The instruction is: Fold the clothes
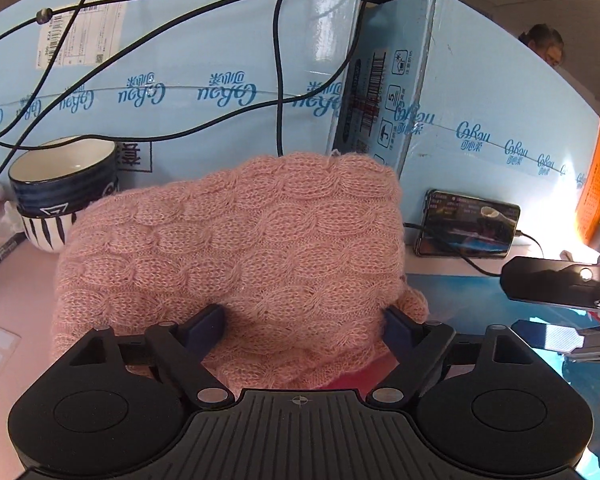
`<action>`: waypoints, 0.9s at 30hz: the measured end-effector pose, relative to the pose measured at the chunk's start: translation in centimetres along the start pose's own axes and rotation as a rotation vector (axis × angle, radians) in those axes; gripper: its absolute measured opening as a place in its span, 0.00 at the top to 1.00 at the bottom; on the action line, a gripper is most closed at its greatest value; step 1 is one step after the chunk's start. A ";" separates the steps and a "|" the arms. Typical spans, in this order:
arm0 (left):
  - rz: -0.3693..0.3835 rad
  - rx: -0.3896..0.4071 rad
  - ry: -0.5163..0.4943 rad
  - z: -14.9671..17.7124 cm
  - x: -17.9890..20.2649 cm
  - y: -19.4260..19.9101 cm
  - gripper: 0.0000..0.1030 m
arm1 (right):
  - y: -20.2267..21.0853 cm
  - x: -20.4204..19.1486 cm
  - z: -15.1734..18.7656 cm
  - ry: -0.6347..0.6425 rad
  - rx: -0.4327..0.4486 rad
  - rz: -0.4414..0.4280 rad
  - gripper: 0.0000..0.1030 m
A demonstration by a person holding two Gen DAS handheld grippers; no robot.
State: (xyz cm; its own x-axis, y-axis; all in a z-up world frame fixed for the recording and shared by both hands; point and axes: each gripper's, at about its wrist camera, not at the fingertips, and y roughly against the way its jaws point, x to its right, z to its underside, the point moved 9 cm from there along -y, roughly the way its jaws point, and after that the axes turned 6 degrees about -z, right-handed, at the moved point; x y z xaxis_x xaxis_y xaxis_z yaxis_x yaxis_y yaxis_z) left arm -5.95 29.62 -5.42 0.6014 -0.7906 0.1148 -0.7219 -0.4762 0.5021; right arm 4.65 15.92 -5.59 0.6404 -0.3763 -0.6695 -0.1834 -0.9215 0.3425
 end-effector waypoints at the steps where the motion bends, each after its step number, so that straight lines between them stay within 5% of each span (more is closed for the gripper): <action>1: -0.003 0.013 0.018 0.0 -0.6 0.1 0.51 | -1.1 -0.1 0.1 -0.013 -0.014 -0.005 0.00; 2: 0.001 0.022 0.038 0.0 -1.2 0.3 0.62 | -2.1 -0.1 0.1 -0.025 -0.021 -0.003 0.00; 5: 0.028 0.041 0.096 -0.2 -2.1 0.9 0.74 | -4.5 0.1 0.1 -0.063 -0.020 0.006 0.00; 8: 0.026 0.064 0.131 -0.7 -2.7 1.4 0.76 | -6.1 -0.4 0.5 -0.088 -0.018 -0.010 0.03; 12: 0.026 0.092 0.133 -1.0 -2.8 1.9 0.80 | -7.8 -1.5 2.2 -0.105 -0.098 -0.045 0.60; 14: 0.029 0.110 0.118 -1.2 -2.5 2.3 0.82 | -8.1 -2.1 3.2 -0.117 -0.130 -0.077 0.78; 21: 0.043 0.261 0.033 -2.7 -0.9 6.2 0.83 | -5.5 -5.0 2.6 -0.167 -0.110 -0.288 0.82; 27: 0.164 0.362 0.002 -3.6 1.3 9.5 0.83 | -1.6 -5.9 1.0 -0.184 -0.069 -0.371 0.83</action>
